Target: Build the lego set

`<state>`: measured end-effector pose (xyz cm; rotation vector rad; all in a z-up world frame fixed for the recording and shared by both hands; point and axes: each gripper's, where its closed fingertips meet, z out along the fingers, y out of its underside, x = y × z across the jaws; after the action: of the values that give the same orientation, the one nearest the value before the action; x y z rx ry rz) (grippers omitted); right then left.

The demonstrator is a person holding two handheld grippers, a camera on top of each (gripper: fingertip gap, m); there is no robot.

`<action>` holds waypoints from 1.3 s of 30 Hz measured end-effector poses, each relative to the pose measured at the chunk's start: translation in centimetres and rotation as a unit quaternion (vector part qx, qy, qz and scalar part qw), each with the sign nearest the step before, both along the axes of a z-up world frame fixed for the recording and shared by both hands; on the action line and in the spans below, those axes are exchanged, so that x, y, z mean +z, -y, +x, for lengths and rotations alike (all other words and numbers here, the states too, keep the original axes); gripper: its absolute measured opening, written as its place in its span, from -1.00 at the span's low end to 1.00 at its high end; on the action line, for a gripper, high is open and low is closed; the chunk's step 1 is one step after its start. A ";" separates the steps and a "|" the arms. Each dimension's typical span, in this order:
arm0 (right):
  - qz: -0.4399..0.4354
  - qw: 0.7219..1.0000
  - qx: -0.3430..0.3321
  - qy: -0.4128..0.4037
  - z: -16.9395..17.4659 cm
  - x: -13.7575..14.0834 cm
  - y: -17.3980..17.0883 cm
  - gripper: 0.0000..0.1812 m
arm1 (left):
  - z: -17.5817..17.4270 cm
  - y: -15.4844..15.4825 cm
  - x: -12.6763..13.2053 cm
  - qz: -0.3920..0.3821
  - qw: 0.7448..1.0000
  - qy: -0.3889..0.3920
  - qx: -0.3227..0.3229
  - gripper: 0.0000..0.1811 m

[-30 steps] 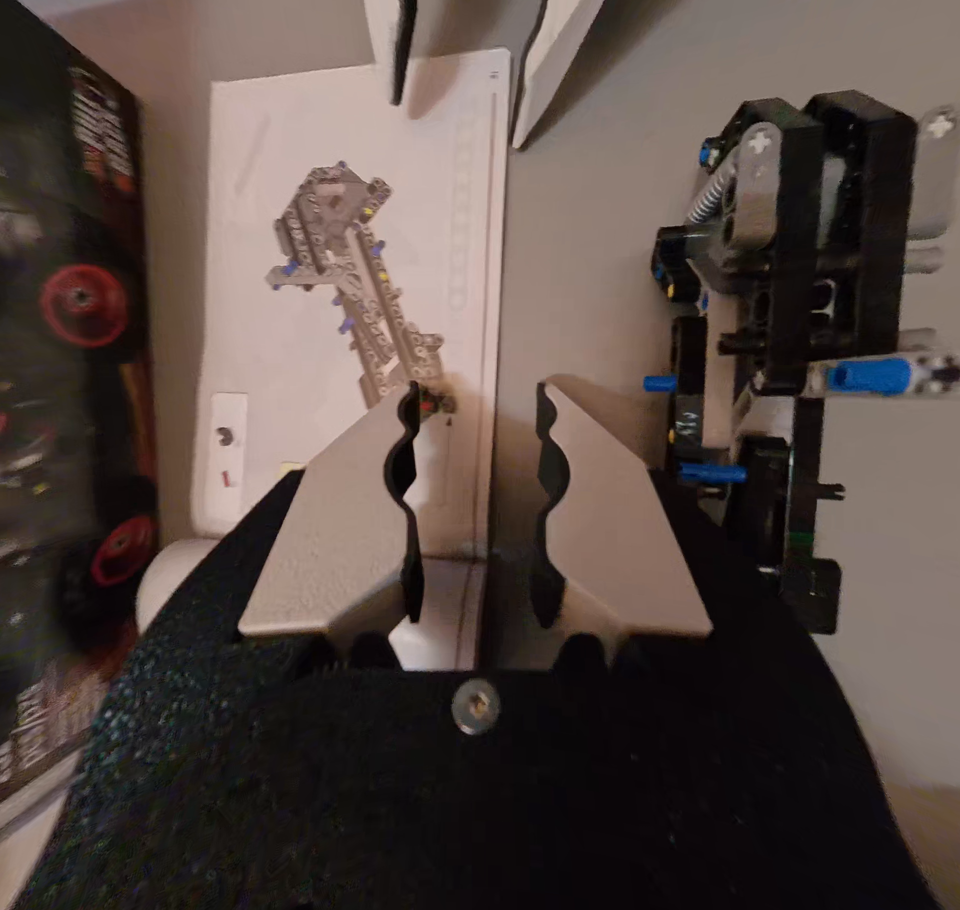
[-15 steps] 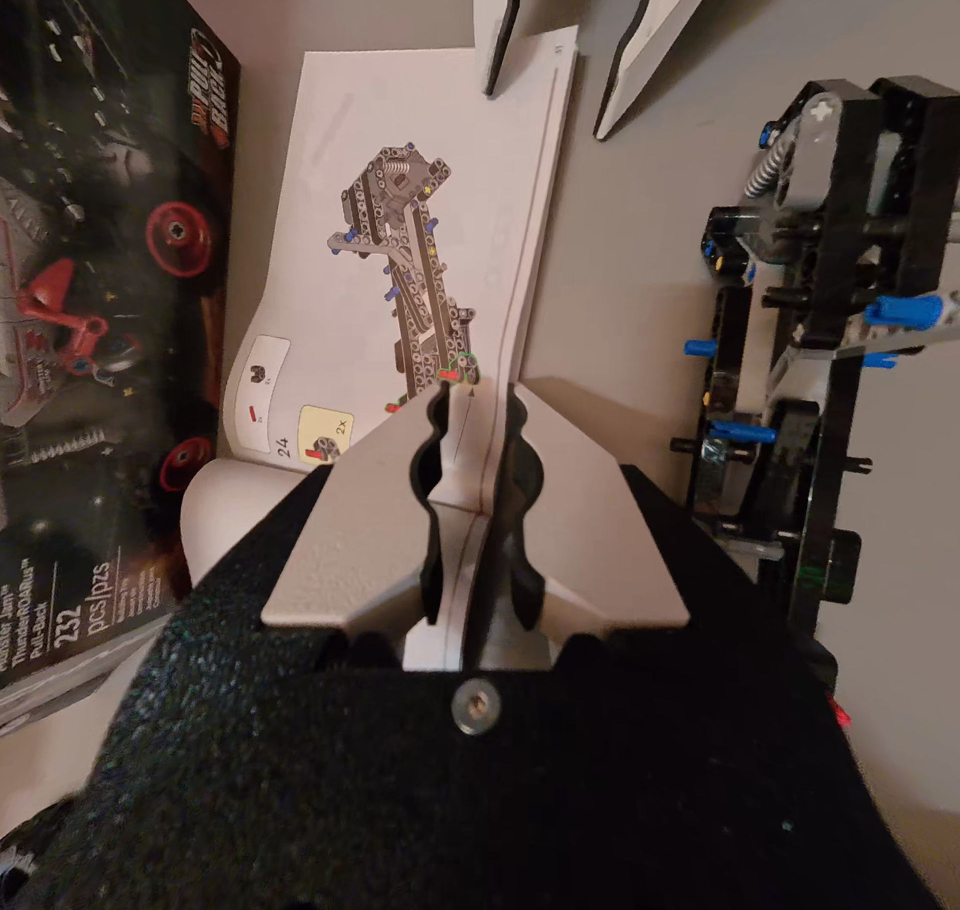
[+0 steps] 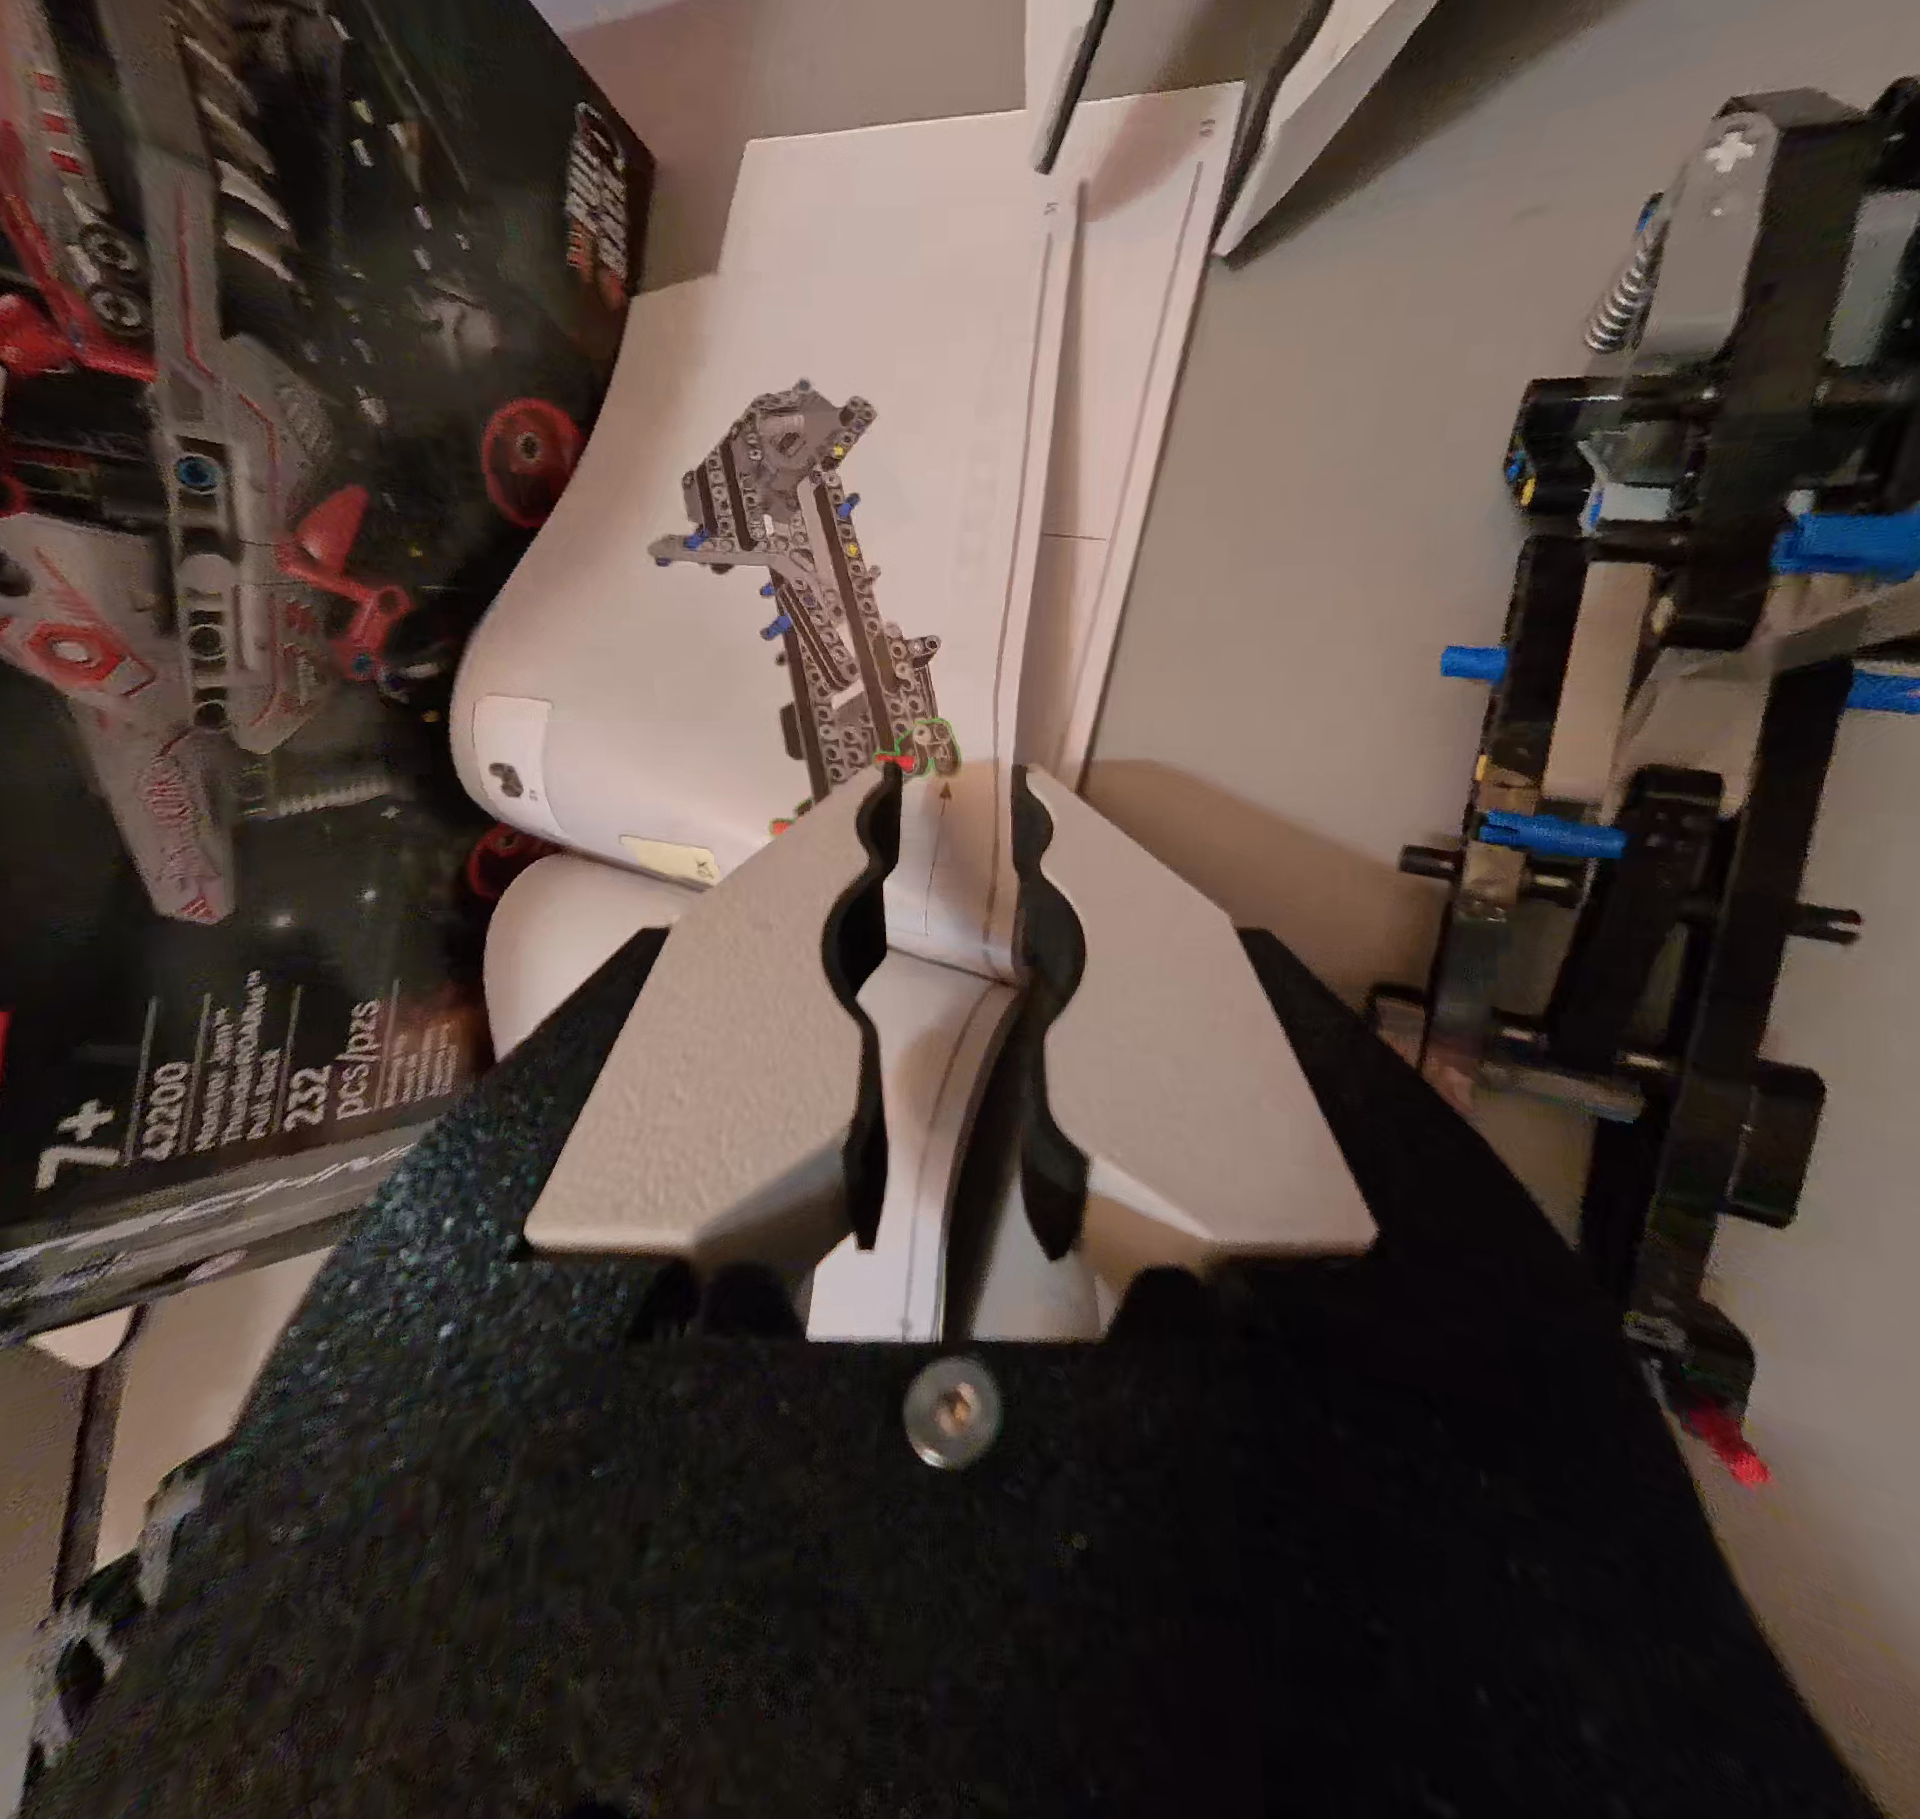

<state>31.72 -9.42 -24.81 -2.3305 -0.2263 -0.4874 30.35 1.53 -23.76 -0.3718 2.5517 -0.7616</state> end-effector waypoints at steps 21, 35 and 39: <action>0.128 0.961 -0.051 0.240 2.1 7.2 -4.3 -1.00 | 0.2 3.4 3.4 -0.033 0.993 0.109 0.006 -0.64; 0.093 0.982 -0.095 0.138 3.3 3.6 -3.6 -0.89 | 1.1 -6.0 8.6 -0.151 0.949 0.218 0.173 -1.00; 0.051 0.990 -0.104 0.075 3.3 0.4 -3.4 -0.97 | 0.8 -8.1 7.9 -0.188 0.937 0.205 0.209 -1.00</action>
<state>35.07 -6.02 -24.42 -2.2300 -0.0275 -0.7614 31.10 9.59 -15.87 -0.7618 1.8466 -1.0296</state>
